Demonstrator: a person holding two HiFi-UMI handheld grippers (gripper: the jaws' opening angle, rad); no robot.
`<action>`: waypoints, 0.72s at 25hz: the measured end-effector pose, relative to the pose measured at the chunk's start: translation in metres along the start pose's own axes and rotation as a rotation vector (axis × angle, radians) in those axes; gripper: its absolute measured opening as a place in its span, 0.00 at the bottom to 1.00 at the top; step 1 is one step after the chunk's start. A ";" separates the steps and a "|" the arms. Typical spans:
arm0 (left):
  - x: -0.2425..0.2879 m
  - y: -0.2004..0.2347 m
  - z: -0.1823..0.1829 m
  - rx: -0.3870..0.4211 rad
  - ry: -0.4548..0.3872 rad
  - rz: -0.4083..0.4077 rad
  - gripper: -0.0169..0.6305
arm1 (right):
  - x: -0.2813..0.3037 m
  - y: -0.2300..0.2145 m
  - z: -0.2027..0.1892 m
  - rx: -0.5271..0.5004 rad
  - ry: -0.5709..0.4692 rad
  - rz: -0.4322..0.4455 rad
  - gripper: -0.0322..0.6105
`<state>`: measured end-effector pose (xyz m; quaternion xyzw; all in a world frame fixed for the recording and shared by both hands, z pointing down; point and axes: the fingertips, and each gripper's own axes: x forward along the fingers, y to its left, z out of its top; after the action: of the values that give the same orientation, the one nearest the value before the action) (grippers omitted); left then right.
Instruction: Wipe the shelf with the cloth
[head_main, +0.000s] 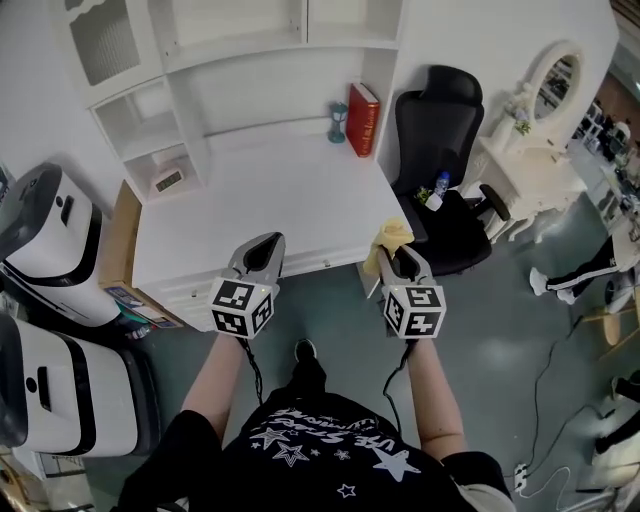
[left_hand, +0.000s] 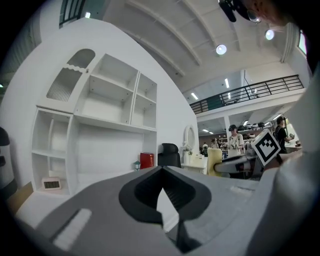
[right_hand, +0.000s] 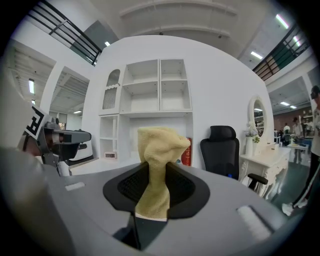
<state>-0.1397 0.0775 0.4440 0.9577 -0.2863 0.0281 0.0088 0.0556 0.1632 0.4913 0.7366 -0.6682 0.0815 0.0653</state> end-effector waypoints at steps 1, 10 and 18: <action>0.016 0.008 0.004 0.006 -0.006 -0.005 0.03 | 0.015 -0.006 0.006 -0.006 -0.003 -0.001 0.25; 0.132 0.098 0.045 0.033 -0.023 0.006 0.03 | 0.144 -0.050 0.076 -0.037 -0.038 0.010 0.25; 0.193 0.155 0.090 0.081 -0.066 0.030 0.03 | 0.229 -0.066 0.137 -0.055 -0.099 0.035 0.25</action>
<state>-0.0595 -0.1612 0.3657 0.9533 -0.2993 0.0084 -0.0399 0.1470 -0.0810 0.4059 0.7257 -0.6855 0.0276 0.0511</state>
